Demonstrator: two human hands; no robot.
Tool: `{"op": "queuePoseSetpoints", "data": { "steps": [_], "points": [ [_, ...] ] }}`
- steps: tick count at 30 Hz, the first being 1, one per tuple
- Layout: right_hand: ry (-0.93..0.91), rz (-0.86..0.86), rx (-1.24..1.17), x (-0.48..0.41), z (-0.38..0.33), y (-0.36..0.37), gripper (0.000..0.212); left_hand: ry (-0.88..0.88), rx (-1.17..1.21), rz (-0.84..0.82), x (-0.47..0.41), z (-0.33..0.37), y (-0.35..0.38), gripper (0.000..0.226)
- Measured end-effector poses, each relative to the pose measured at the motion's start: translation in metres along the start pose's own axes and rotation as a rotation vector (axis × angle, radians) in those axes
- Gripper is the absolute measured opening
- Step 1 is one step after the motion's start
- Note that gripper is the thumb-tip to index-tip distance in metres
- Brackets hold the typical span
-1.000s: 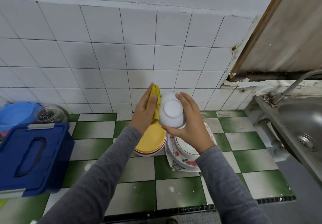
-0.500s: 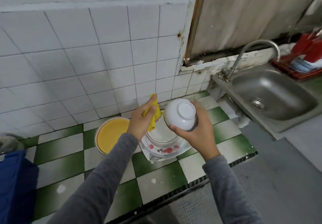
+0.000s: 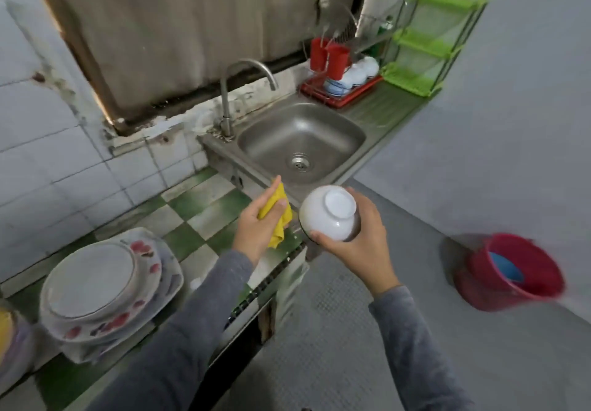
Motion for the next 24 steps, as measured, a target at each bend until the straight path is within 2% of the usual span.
{"op": "queuePoseSetpoints", "data": {
  "steps": [5,9,16,24],
  "points": [
    [0.08,0.123,0.041,-0.016,0.048,-0.095,0.085,0.007,0.001,-0.111,-0.021,-0.012,0.118,0.043],
    [0.132,0.214,0.039,-0.035,0.083,-0.147,0.092,0.009,-0.031,-0.204,-0.044,-0.028,0.183,0.042],
    [0.153,0.283,0.034,-0.105,0.138,-0.195,0.084,0.01,-0.025,-0.246,-0.117,-0.058,0.268,0.042],
    [0.186,0.32,0.054,-0.233,0.183,-0.231,0.089,-0.002,-0.012,-0.28,-0.242,-0.074,0.358,0.04]
  ]
}}
Point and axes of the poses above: each hand's wrist, its own x-axis away from the middle knuckle, its own y-axis out of the palm, z = x × y, the point moved 1 cm from there along -x, towards the middle knuckle, and after that the axes turned 7 degrees about y, right-handed, at the moved point
